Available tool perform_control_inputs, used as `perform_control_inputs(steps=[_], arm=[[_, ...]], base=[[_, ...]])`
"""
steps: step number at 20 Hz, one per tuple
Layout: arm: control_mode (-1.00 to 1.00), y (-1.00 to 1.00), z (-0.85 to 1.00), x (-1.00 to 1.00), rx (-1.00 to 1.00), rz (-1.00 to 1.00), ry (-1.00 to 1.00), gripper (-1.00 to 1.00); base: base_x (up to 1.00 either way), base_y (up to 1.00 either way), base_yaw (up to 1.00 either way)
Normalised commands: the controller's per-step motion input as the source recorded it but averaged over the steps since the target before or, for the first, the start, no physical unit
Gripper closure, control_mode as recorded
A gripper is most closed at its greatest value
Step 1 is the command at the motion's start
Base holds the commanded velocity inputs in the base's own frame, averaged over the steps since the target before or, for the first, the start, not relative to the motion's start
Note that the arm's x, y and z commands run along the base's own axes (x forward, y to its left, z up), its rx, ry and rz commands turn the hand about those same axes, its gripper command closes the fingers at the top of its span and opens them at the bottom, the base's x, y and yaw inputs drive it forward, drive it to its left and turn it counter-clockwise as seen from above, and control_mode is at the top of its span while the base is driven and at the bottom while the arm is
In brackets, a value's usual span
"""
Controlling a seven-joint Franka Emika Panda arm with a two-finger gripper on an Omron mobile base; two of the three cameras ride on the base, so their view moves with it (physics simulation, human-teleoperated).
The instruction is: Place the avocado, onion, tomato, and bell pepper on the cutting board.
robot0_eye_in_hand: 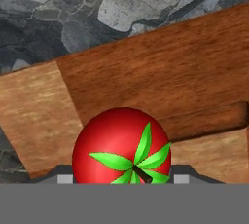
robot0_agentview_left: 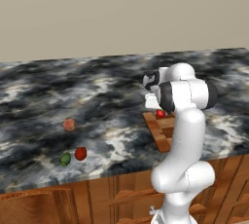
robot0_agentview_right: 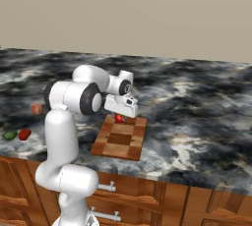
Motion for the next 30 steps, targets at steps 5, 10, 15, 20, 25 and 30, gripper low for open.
perform_control_inputs(steps=[5,10,15,20,25,30], arm=[[-1.0,0.0,-0.26,-0.06,0.0,0.0,0.0,1.0],[-1.0,0.0,-0.06,-0.14,0.0,0.0,-0.01,-1.0],[-1.0,0.05,0.0,-0.32,0.0,0.0,-0.01,-1.0],[-1.0,0.23,0.1,-0.08,-0.03,0.0,0.0,-1.0],[-1.0,0.11,0.4,0.0,-0.07,0.02,0.0,-1.0],[-1.0,0.04,0.52,-0.15,-0.11,0.02,-0.01,-1.0]], base=[[0.0,0.0,0.0],[0.0,0.0,0.0],[0.0,0.0,0.0],[0.0,0.0,0.0],[0.0,0.0,0.0],[0.0,0.0,0.0]])
